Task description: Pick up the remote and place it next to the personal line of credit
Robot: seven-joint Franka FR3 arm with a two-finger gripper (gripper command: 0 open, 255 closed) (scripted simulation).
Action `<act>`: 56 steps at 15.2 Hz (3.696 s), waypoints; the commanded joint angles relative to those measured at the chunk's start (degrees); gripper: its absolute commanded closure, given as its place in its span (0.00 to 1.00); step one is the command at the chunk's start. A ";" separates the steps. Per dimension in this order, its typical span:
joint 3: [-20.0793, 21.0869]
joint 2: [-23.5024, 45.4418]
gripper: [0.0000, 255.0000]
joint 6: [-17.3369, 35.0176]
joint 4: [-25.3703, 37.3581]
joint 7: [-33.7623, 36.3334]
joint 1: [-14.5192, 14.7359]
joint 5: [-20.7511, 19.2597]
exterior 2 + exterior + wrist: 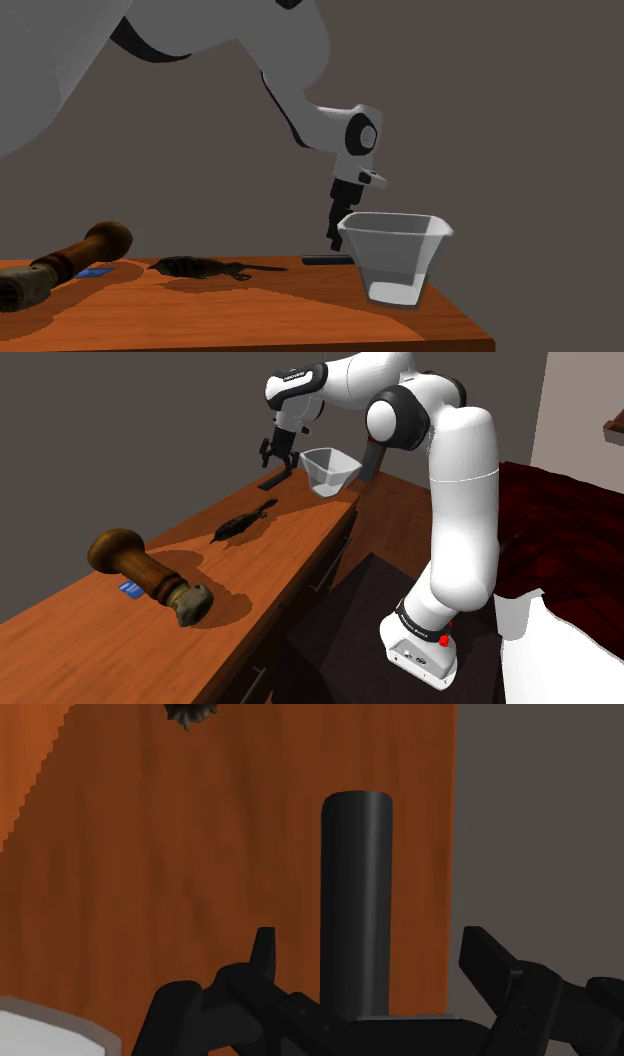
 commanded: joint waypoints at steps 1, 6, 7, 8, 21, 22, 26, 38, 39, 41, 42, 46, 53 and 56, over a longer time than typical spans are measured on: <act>-0.01 3.51 0.00 3.36 -0.11 0.16 0.16 -0.15; -0.34 3.94 1.00 2.35 1.17 -0.26 -0.36 -0.05; -0.34 4.33 1.00 2.26 1.58 -0.46 -0.62 0.05; -0.33 4.04 1.00 2.64 0.93 -0.42 -0.40 0.04; -0.79 1.75 1.00 -0.08 1.74 1.25 0.46 -0.98; -0.86 1.49 1.00 -0.67 2.10 1.45 0.46 -1.13; -1.13 0.53 1.00 -3.07 3.72 2.22 0.43 -1.69; -1.33 -12.70 1.00 0.99 -11.44 7.70 7.61 -5.47; -1.16 -14.52 1.00 2.06 -13.95 8.67 8.66 -6.01; -0.69 -18.04 1.00 4.09 -18.67 10.76 10.63 -7.08; -0.40 -19.74 1.00 5.04 -20.89 11.88 11.55 -7.61; 1.23 -26.09 1.00 8.45 -28.95 16.74 14.84 -9.60; 5.64 -35.49 1.00 13.12 -40.32 26.18 19.41 -12.06; 8.03 -38.80 1.00 14.71 -44.20 30.39 21.12 -12.55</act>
